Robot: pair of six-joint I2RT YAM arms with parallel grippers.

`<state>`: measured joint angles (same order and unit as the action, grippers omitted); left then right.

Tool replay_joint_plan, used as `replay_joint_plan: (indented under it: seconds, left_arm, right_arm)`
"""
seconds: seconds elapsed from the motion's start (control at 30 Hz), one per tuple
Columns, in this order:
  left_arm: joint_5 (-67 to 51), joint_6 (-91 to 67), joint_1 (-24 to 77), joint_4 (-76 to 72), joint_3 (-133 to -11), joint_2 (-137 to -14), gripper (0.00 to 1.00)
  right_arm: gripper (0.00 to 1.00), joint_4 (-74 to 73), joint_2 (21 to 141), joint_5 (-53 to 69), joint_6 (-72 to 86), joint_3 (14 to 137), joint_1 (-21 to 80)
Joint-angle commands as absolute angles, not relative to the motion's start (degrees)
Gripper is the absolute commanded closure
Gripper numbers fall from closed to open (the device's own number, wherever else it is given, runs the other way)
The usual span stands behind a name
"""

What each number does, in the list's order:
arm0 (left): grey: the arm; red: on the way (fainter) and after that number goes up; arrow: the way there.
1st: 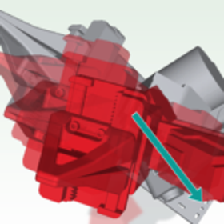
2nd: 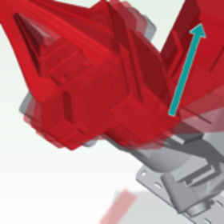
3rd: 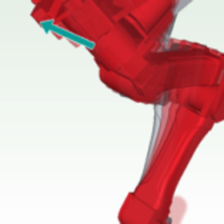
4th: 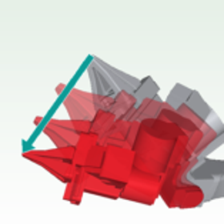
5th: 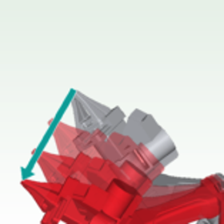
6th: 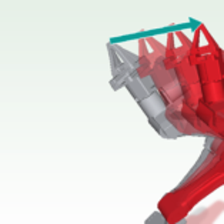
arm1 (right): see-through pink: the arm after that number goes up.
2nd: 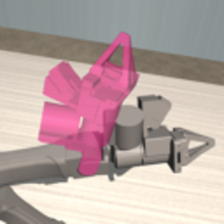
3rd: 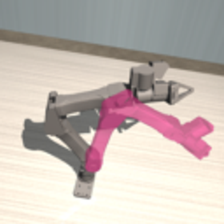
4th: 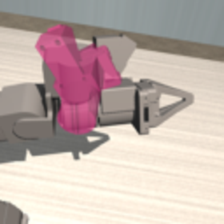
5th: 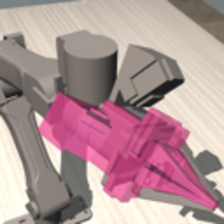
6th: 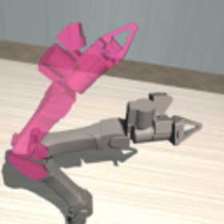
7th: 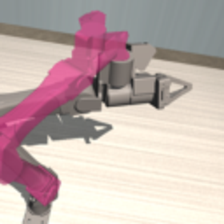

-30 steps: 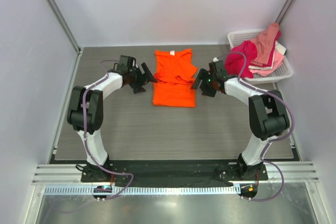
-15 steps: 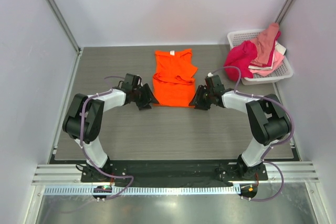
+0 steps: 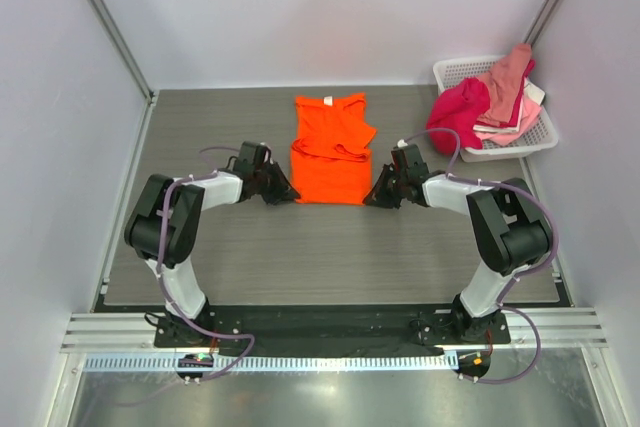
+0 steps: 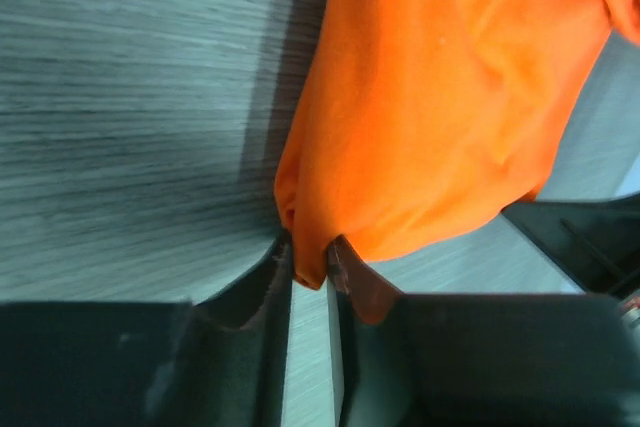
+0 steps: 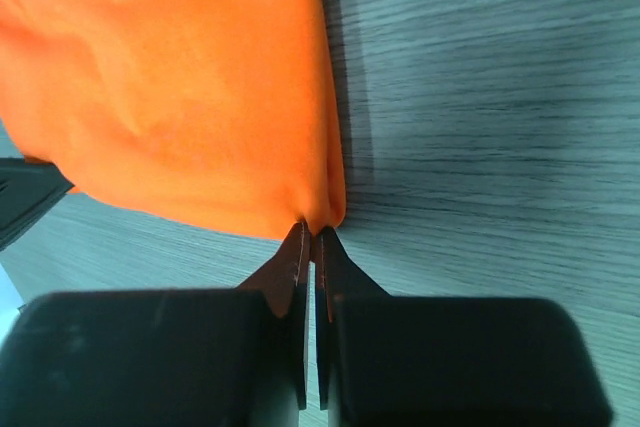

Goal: Fold and stack the t-shirts
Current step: Fold the tshirt

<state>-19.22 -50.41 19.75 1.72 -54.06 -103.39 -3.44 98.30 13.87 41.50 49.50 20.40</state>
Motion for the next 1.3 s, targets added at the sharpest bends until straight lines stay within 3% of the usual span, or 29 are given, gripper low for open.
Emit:
replay_joint_plan:
  seconds: [0.0, 0.03, 0.33, 0.6, 0.93, 1.1, 1.27]
  left_arm:
    - [-18.3, -50.3, 19.7, -2.6, -53.6, -104.2, 0.95]
    - [-17.8, -50.0, 19.7, -2.5, -53.0, -103.7, 1.0]
    - [-20.2, -49.4, 19.7, -0.5, -46.6, -88.3, 1.0]
    - [-22.9, -48.7, 19.9, 11.8, -52.9, -76.9, 1.0]
    - [-19.1, -54.3, 29.7, 14.8, -35.6, -54.3, 1.0]
    - [-19.2, -55.9, 30.0, 17.9, -34.5, -48.6, 1.0]
    - [-18.6, -54.2, 29.4, 18.9, -39.8, -54.5, 1.0]
  right_arm:
    - [0.99, -1.2, 97.7, 13.2, 41.7, 49.6, 20.5]
    - [0.99, -1.6, 97.0, 13.1, 41.6, 48.9, 20.5]
    - [0.99, -5.3, 80.4, 13.7, 40.1, 41.9, 21.3]
    - [0.99, -16.8, 70.5, 14.9, 39.7, 50.8, 21.4]
    - [0.99, -23.3, 47.8, 16.2, 44.3, 35.4, 25.9]
    - [0.99, -27.7, 43.9, 13.4, 43.2, 37.3, 26.1]
    - [0.99, -28.2, 49.9, 10.1, 40.4, 43.7, 26.0]
